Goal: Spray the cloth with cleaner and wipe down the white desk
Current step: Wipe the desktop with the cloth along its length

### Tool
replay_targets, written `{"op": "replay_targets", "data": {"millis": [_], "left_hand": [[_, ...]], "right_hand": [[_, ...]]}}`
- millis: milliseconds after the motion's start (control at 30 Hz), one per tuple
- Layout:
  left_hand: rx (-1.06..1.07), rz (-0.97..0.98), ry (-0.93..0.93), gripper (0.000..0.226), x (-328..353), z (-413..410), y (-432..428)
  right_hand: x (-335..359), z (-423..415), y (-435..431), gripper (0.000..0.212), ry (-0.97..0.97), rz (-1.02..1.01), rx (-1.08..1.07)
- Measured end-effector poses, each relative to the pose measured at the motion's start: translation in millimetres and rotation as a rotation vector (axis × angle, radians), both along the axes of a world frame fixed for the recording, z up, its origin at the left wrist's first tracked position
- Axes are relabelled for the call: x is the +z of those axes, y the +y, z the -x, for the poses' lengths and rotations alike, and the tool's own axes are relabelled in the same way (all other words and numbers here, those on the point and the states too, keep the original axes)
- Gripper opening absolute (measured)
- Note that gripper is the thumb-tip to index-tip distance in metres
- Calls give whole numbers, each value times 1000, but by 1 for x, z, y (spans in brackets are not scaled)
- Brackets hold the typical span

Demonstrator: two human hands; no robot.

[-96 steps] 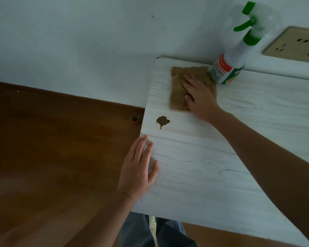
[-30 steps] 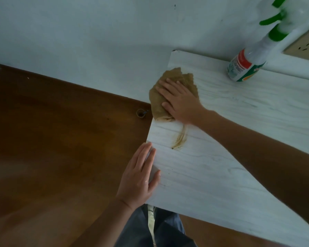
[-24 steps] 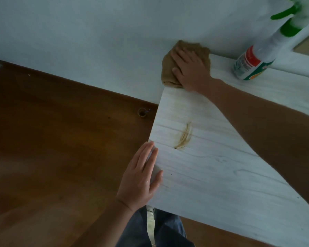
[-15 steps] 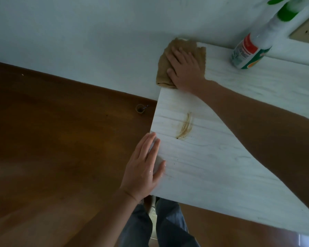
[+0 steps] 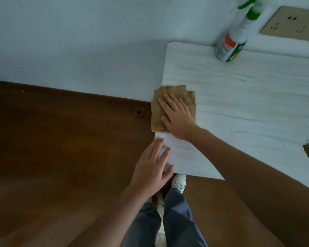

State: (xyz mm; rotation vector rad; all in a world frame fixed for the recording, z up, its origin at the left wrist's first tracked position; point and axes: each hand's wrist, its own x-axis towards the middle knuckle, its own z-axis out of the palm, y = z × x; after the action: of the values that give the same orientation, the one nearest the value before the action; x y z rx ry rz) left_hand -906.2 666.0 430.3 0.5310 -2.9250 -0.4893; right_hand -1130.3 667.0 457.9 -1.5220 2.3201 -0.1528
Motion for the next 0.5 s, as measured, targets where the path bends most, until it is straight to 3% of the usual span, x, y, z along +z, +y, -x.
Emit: {"op": "replay_targets", "data": {"millis": [300, 500], "left_hand": [[-43, 34, 54, 57, -6, -2, -3], [-37, 20, 54, 58, -9, -1, -2]], "right_hand": [[-3, 12, 54, 65, 19, 9, -8], [-10, 59, 40, 62, 72, 12, -355]]}}
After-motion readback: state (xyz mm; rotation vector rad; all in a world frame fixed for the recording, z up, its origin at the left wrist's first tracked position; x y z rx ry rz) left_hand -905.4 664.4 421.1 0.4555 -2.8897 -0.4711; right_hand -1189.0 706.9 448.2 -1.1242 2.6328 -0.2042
